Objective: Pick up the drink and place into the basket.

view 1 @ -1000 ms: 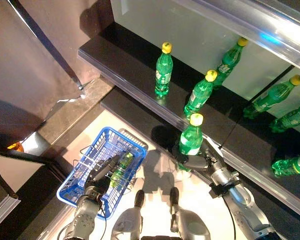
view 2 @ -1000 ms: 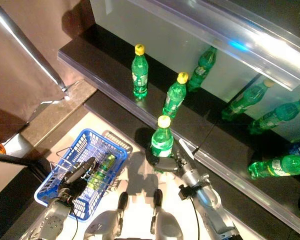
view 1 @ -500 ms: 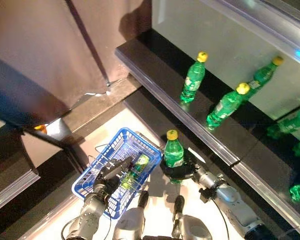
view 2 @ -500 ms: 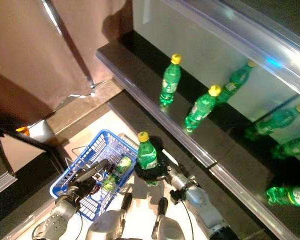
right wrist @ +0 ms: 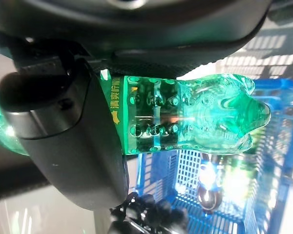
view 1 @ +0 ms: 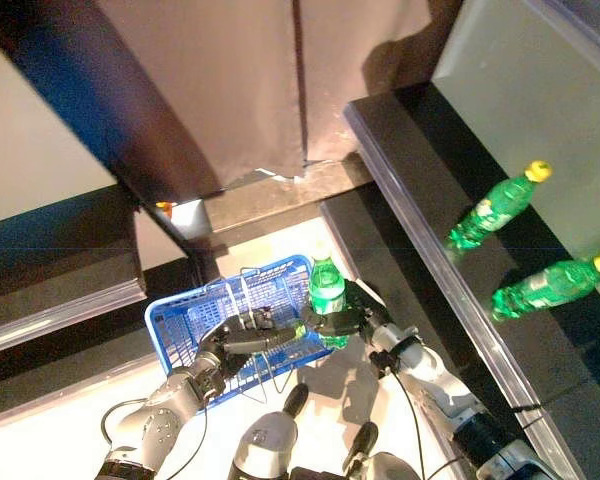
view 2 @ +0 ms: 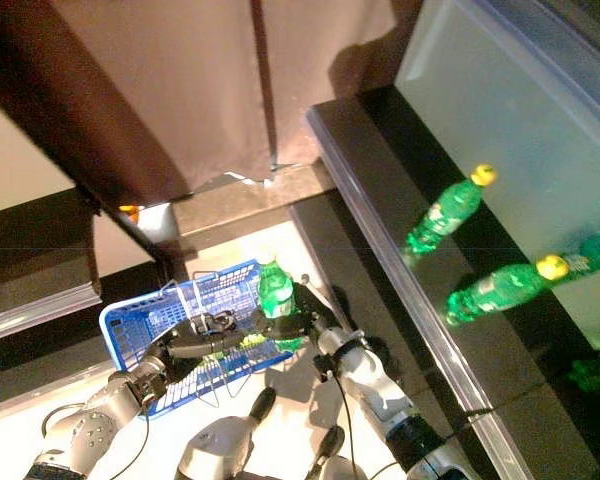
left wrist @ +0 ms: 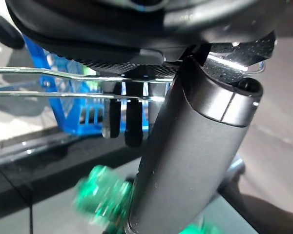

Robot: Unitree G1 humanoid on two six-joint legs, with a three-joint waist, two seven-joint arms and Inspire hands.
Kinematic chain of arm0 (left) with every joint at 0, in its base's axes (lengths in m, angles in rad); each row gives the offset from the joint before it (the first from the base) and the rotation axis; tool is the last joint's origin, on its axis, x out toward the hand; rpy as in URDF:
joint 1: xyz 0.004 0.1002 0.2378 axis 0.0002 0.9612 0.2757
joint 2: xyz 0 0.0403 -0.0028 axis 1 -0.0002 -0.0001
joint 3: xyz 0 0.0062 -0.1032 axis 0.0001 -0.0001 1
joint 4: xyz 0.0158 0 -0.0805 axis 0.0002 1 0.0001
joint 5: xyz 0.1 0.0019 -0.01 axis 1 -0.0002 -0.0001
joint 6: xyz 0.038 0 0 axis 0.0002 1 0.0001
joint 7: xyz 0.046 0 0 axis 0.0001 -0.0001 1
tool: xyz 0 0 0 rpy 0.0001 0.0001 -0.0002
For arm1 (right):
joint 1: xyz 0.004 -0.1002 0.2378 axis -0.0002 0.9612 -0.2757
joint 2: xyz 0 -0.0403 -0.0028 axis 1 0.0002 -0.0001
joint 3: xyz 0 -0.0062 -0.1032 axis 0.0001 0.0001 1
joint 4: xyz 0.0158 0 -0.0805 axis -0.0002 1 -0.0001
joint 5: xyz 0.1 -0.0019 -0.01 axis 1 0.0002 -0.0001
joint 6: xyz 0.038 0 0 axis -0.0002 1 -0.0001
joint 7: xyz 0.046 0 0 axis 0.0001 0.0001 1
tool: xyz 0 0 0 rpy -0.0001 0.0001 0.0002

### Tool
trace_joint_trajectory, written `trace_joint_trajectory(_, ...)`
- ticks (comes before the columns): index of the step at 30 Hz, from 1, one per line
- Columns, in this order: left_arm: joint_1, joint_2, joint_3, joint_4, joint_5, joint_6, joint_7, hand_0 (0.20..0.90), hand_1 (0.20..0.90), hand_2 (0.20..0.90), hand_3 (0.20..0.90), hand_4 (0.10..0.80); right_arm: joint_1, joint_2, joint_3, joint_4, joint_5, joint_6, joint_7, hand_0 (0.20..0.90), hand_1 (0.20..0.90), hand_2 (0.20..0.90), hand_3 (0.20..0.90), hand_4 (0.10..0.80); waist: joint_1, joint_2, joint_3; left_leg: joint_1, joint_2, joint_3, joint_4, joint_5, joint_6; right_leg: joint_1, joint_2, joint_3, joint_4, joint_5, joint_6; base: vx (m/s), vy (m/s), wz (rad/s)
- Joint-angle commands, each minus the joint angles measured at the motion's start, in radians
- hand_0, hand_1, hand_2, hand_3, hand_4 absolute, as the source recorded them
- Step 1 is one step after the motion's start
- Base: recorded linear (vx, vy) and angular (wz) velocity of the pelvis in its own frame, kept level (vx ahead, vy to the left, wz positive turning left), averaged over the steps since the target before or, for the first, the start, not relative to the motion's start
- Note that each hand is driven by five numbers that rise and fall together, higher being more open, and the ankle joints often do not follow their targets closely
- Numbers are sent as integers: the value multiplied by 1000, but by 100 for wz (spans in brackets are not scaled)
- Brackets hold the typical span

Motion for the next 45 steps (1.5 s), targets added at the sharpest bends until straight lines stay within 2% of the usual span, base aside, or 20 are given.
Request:
trace_joint_trajectory(1,-133,-124,-116,-259,-96,-111,-269,300,300,300,200,100,-20,77,123,44,18,-77,-12,300,300,300,200,100,8,58,-402,22,-9,84,-4,-82,-24,-95,-1,-23,114,-21,25,40,57,27)
trace_joint_trajectory(3,-135,-146,-158,-299,-121,-76,-303,300,300,300,200,100,-29,111,143,86,8,-71,-39,300,300,300,200,100,26,58,-410,25,-14,68,-7,-89,-13,-101,-12,-38,137,-26,33,47,56,26)
trace_joint_trajectory(7,-135,-179,-205,-327,-156,-55,-331,300,300,300,200,100,-39,151,160,136,-9,-46,-63,300,300,300,200,100,46,55,-416,26,-19,52,-8,-95,-2,-109,-25,-54,164,-32,42,39,43,24)
trace_joint_trajectory(12,-143,-228,-235,-382,-281,-45,-318,300,300,300,200,100,-47,206,169,271,-70,-39,-101,300,300,300,200,100,82,50,-427,26,-25,25,-5,-103,13,-114,-47,-80,201,-43,57,57,33,36)
trace_joint_trajectory(18,-156,-238,-244,-420,-372,-23,-304,300,300,300,200,100,-60,236,180,413,-150,-35,-148,300,300,300,200,100,122,41,-439,18,-32,-4,-6,-107,21,-107,-60,-111,209,-47,63,60,6,30)
trace_joint_trajectory(27,-152,-222,-254,-445,-414,-11,-309,300,300,300,200,100,-72,239,166,564,-212,-35,-190,300,300,300,200,100,161,24,-460,12,-45,-42,-9,-109,27,-96,-69,-139,205,-45,70,46,-6,17)
trace_joint_trajectory(28,-155,-218,-256,-444,-419,-7,-309,300,300,300,200,100,-74,238,165,572,-221,-22,-201,585,585,585,532,432,163,23,-461,11,-47,-46,-10,-110,28,-96,-71,-140,206,-44,72,28,0,10)
trace_joint_trajectory(29,-154,-218,-259,-444,-417,-8,-309,300,300,300,200,100,-74,237,165,575,-222,-21,-205,585,585,585,532,432,164,23,-461,11,-47,-47,-10,-110,28,-97,-72,-140,207,-44,72,28,-2,12)
trace_joint_trajectory(30,-153,-217,-264,-445,-413,-10,-309,300,300,300,200,100,-74,236,163,583,-222,-15,-212,900,900,900,900,800,165,23,-462,12,-47,-48,-9,-112,29,-97,-74,-142,208,-42,73,34,0,12)
trace_joint_trajectory(35,-150,-205,-269,-448,-435,-9,-296,300,300,300,200,100,-82,232,143,601,-228,5,-229,900,900,900,900,800,168,19,-465,15,-49,-51,-8,-116,32,-98,-82,-141,207,-34,79,25,1,7)
trace_joint_trajectory(45,-138,-204,-253,-442,-444,-4,-243,300,300,300,200,100,-94,234,113,564,-182,-15,-275,900,900,900,900,800,163,7,-466,27,-45,-41,-5,-129,35,-101,-84,-116,189,-18,89,0,-2,0)
